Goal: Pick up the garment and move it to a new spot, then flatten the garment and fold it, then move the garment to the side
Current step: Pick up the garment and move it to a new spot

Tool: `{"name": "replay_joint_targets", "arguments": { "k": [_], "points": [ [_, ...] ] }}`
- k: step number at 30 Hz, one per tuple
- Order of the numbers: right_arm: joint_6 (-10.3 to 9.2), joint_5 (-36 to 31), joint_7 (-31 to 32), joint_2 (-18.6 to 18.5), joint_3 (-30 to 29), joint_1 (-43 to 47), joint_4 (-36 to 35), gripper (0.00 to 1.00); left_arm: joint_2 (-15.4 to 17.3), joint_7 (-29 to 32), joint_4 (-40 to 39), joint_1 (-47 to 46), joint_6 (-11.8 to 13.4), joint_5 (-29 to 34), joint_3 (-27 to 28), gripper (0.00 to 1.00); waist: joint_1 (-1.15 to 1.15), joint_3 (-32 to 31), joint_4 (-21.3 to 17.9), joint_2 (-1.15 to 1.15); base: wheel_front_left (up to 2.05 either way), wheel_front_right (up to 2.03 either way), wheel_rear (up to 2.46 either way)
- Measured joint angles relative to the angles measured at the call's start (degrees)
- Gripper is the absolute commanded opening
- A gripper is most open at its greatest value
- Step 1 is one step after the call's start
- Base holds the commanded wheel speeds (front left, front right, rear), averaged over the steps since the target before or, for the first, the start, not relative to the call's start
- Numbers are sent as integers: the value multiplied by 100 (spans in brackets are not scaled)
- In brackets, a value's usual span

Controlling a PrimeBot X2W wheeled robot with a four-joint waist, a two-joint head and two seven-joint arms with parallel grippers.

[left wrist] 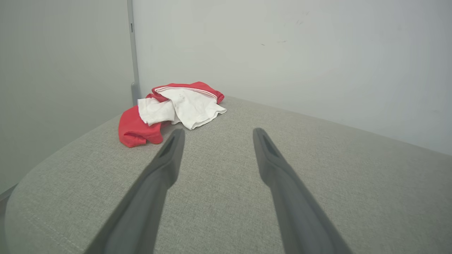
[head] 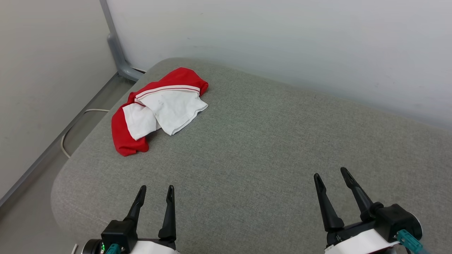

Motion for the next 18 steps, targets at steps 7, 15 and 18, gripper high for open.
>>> {"name": "replay_joint_targets", "arguments": {
  "k": [7, 15, 18],
  "points": [
    [0, 0, 0, 0, 51, -12, 2, 100, 0, 0, -34, 0, 20, -35, 101, 100, 0, 52, -120, 0, 0, 0, 0],
    [1, -297, 0, -52, 120, -222, -192, 100, 2, 0, 90, -625, -118, -179, 703, 100, 0, 468, -371, 0, 0, 0, 0],
    [0, -337, 0, -207, 143, -371, -330, 100, 97, 0, 644, -1142, -313, -201, 943, 100, 0, 747, -487, 0, 0, 0, 0]
  ]
}}
